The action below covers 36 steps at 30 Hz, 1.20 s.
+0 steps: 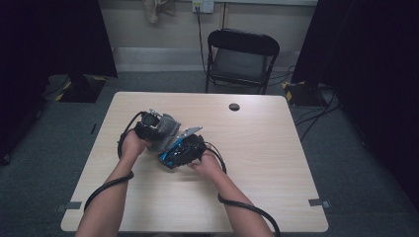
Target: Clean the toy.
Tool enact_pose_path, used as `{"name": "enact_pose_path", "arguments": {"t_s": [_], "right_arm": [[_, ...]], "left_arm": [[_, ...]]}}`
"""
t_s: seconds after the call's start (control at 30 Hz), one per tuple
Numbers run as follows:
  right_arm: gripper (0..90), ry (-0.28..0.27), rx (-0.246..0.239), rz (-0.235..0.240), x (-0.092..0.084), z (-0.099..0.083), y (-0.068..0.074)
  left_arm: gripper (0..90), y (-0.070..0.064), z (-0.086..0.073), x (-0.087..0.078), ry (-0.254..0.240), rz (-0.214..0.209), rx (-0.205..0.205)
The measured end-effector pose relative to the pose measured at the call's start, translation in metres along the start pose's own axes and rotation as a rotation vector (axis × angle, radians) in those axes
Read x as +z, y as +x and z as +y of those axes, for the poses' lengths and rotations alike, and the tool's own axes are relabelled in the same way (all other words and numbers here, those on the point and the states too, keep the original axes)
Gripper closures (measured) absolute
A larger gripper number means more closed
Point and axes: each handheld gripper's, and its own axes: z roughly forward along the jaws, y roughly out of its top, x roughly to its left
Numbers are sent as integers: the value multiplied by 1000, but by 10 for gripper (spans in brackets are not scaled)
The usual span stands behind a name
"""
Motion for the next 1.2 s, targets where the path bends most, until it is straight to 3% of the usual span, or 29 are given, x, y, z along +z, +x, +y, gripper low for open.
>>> {"name": "enact_pose_path", "arguments": {"t_s": [0.3,0.43,0.6,0.7,1.0,1.2], "right_arm": [[80,2,-1,1,0,0,0],[80,-3,0,1,0,0,0],[80,-2,0,3,0,0,0],[80,-3,0,3,0,0,0],[80,1,1,1,0,0,0],[80,4,2,1,0,1,0]], "left_arm": [[697,-6,3,16,1,21,-49],[683,-8,4,21,7,28,-49],[592,-14,5,28,3,52,-35],[553,-17,5,30,-15,51,-69],[674,-26,8,34,-19,54,-108],[732,-29,7,34,-18,39,-46]]}}
